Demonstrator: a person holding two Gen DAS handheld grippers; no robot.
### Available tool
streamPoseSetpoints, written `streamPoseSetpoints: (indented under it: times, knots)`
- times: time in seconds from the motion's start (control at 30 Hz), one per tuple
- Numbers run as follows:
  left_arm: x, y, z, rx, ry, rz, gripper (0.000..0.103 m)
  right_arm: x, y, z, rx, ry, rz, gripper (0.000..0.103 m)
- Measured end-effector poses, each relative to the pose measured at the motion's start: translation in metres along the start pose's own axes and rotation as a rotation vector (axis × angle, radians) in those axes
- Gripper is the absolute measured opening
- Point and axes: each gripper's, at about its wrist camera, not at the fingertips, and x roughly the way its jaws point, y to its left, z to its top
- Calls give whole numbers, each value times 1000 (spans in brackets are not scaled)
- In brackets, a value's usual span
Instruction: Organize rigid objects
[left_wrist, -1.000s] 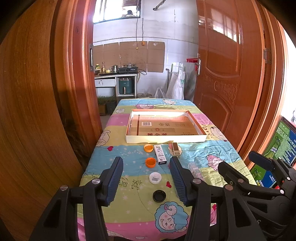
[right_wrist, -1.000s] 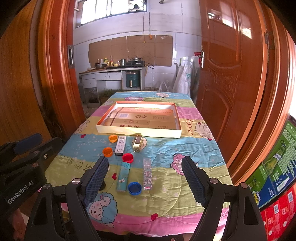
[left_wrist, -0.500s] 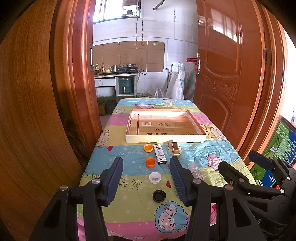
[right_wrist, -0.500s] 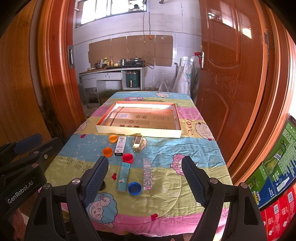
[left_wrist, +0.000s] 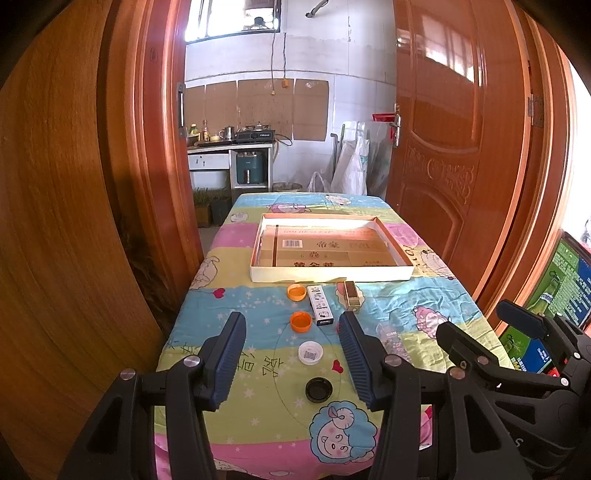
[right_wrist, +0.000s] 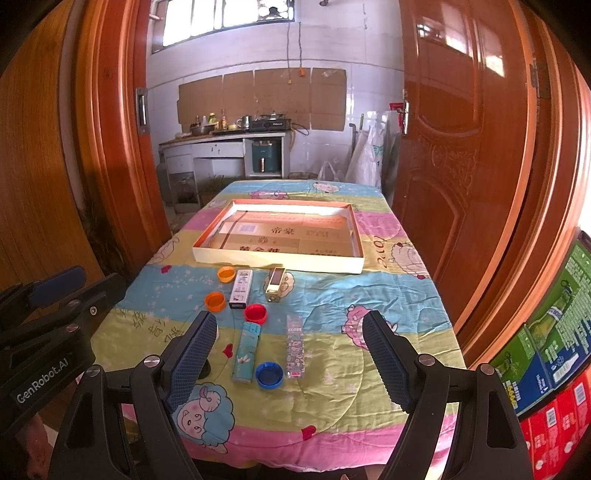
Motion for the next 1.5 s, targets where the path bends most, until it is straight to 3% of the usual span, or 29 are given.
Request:
streamPoseSetpoints:
  times: [0.53, 0.87, 1.07, 1.27, 1.5]
  knots:
    - [34, 23, -10, -28, 63, -17, 53, 25, -16, -15, 28, 70, -27, 82]
    - [88, 15, -31, 9, 151, -75, 53, 75, -29, -29, 64, 170, -26, 82]
    - [125, 4, -32, 24, 239, -163, 53, 102, -34, -28, 71, 207, -20, 82]
    - [153, -1, -37, 41, 306, -150, 53, 124, -35, -24, 65, 240, -13, 82]
    - [169, 4, -42, 38, 350, -146, 37, 145, -29, -20, 51, 274, 6, 82]
